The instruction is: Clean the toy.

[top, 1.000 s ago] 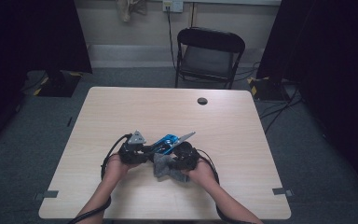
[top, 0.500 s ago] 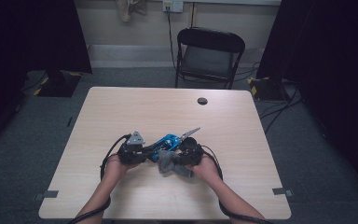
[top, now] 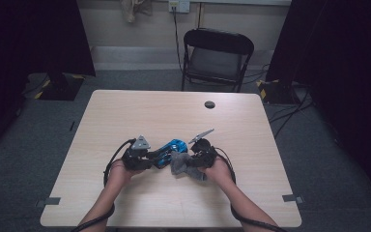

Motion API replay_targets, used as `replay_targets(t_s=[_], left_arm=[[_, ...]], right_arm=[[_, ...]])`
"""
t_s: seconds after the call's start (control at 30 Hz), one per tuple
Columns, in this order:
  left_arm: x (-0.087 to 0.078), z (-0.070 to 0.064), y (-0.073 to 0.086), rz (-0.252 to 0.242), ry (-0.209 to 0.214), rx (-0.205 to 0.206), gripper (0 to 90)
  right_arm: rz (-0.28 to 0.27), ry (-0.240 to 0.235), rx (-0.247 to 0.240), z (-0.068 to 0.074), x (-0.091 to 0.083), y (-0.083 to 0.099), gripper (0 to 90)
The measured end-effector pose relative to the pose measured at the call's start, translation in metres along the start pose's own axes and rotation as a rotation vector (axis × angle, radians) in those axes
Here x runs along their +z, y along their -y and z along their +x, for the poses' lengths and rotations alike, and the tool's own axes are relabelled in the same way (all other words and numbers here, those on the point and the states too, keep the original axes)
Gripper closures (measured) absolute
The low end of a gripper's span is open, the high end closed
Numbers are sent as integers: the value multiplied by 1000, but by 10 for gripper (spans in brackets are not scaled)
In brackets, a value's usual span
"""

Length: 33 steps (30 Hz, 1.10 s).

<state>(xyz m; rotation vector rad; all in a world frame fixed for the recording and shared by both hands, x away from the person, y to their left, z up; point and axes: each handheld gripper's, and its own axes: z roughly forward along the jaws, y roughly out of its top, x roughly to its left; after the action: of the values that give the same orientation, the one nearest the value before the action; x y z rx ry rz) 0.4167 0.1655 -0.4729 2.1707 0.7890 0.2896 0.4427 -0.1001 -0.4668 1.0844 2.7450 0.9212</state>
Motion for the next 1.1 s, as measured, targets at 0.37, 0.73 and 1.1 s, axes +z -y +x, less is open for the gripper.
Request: replay_targets(t_s=[0.37,0.73,1.1], left_arm=[[0,0,-1,7,0,1,675],[0,0,-1,4,1,-1,675],[0,1,-1,3,4,-2,675]], right_arm=[[0,18,15,-12,-4,3,744],[-12,56,67,-29,-10,5,743],[-17,104,106,-42,-12,3,742]])
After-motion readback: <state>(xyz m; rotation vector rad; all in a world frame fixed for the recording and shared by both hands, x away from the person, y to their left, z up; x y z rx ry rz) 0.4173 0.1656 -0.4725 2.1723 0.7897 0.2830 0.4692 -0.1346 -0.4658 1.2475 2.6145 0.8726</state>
